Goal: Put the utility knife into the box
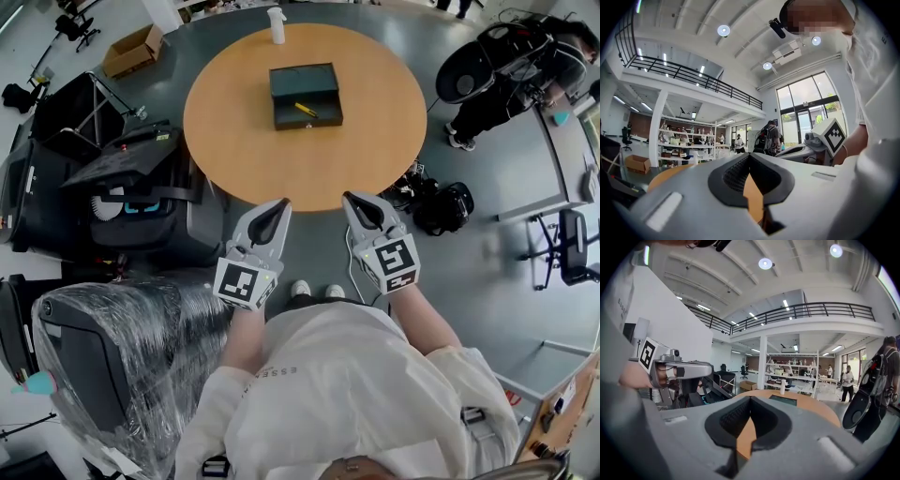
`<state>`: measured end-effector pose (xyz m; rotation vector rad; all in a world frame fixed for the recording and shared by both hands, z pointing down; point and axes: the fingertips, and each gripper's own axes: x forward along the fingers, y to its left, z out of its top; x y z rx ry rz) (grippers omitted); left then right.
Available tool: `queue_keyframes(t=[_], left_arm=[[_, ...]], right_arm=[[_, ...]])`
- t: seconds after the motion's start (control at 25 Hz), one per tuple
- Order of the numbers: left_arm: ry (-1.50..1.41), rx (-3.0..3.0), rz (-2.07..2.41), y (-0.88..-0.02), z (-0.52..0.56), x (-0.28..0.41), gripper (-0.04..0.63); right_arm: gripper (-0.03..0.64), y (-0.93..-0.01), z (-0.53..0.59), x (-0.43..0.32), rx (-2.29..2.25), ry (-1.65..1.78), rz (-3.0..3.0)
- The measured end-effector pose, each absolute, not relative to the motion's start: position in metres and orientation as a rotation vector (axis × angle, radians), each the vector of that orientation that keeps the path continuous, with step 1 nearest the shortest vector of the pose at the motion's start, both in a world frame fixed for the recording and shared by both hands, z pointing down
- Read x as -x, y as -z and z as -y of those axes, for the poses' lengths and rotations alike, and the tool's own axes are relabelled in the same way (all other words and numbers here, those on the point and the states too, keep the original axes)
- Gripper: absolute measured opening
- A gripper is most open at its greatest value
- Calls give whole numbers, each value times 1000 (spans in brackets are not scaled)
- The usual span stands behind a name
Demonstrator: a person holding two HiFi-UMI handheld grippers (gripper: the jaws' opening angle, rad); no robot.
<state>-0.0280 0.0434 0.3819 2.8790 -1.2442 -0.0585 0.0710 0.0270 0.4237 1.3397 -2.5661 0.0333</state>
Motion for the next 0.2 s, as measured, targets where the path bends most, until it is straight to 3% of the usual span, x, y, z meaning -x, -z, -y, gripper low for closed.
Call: queue_keyframes(t=[0.2], left_arm=[[52, -2868, 1253, -383, -39, 30, 9]], right_arm=[[-9, -427, -25, -66, -1320, -38, 2569]])
